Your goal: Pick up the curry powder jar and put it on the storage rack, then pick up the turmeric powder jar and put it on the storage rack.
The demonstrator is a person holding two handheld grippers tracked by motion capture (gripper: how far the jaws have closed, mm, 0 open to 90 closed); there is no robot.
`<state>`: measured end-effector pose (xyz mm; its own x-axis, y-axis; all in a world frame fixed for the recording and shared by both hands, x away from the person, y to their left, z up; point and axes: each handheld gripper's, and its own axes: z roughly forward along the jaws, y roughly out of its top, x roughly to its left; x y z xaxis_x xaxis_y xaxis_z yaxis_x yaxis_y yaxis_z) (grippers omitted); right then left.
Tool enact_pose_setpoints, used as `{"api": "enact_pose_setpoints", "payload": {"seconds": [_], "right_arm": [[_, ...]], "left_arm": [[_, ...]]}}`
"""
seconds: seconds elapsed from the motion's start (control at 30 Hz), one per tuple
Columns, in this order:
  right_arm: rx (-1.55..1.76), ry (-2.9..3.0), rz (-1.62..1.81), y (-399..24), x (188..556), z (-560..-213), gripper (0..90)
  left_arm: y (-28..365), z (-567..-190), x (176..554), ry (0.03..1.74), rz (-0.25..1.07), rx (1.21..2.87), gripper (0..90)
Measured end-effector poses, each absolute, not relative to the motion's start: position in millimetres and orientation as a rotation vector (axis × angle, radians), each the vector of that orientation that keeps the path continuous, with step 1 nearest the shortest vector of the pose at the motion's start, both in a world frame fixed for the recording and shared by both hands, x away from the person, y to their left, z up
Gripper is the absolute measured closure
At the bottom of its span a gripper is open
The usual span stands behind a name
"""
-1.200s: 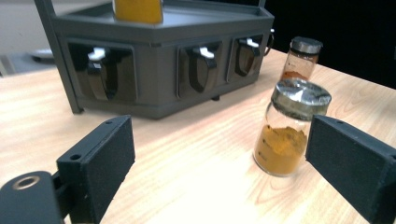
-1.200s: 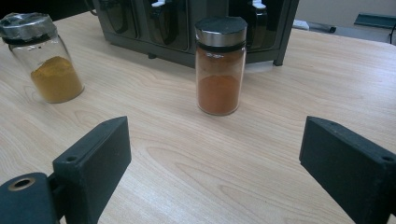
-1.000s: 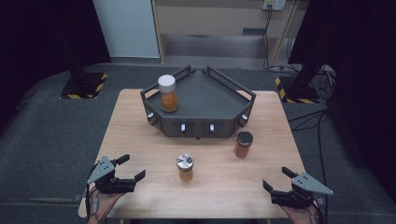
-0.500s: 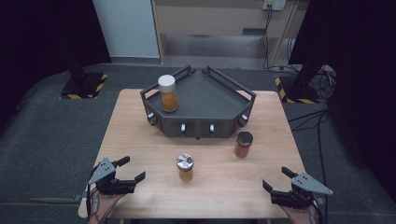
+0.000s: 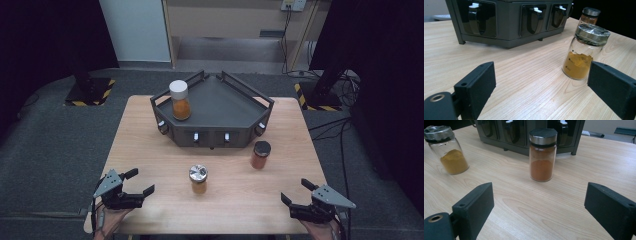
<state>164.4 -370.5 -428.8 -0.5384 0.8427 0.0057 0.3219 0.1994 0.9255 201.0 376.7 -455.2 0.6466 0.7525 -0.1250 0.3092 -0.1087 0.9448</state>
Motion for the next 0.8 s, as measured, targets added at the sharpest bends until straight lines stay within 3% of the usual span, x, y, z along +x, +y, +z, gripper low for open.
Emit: {"api": "enact_pose_setpoints", "payload": {"seconds": [0.8], "right_arm": [[1.068, 1.968, 1.332, -370.8, 163.8, -428.6, 7.7]], "left_arm": [[378.8, -456.1, 200.2, 0.874, 0.471, 1.686, 3.1]]}}
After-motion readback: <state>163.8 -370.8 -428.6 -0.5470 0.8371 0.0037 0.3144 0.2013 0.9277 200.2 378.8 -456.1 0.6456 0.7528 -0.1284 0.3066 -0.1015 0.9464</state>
